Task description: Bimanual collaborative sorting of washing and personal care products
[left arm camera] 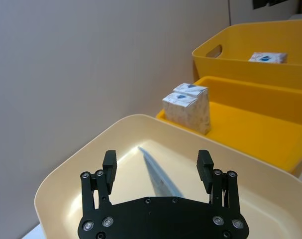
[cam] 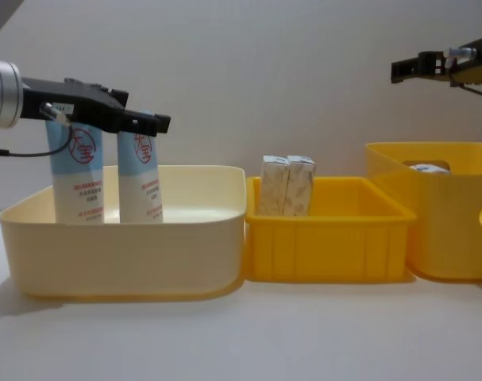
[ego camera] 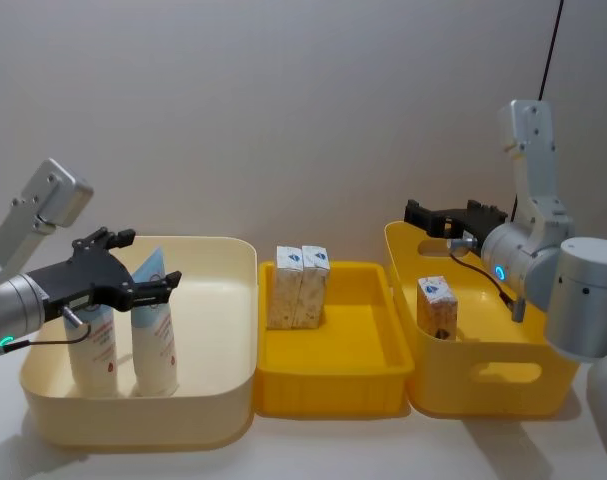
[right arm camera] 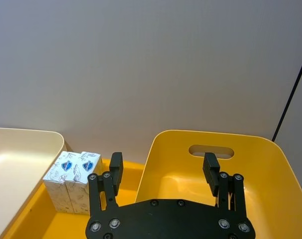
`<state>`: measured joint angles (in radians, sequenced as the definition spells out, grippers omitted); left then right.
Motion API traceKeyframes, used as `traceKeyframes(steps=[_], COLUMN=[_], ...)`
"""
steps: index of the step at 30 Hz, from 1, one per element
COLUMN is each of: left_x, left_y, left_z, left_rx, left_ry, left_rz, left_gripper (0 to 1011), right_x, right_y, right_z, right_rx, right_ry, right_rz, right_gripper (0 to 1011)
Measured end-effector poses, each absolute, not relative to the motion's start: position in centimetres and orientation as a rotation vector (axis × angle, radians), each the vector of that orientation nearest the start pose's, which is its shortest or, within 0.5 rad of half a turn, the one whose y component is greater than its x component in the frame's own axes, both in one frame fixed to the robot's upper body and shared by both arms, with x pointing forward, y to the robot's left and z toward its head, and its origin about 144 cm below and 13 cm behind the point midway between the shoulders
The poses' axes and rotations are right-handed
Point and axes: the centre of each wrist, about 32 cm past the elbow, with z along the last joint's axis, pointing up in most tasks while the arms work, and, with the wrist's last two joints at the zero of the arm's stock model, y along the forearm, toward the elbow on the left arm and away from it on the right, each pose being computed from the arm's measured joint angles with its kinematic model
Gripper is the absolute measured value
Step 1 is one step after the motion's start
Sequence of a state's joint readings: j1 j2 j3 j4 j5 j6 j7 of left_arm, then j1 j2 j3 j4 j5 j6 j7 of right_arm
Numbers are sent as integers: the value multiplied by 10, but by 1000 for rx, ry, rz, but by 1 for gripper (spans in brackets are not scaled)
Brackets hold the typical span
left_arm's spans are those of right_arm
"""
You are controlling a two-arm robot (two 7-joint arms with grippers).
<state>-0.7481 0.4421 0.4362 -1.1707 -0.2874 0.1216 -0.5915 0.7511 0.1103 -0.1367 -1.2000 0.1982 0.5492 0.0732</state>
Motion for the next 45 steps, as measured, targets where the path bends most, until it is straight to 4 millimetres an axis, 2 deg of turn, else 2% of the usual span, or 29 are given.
traceKeyframes(steps=[15,36,45], left_x=[637,642,642], left_y=[292,286,285], left_z=[1298,1291,1290], left_rx=[345,383,384], left_ry=[-166,-149,-152], left_rz=[928,922,918], left_gripper=[1003,1003,832], right_x=[635,635,635], right_y=[-231,-231,-231], right_z=[1337,1337,1337], right_rx=[-135,-135,-135], right_ry=[149,149,149], right_rz=[-1395,-1395,-1395], right_gripper=[1001,1001,1001])
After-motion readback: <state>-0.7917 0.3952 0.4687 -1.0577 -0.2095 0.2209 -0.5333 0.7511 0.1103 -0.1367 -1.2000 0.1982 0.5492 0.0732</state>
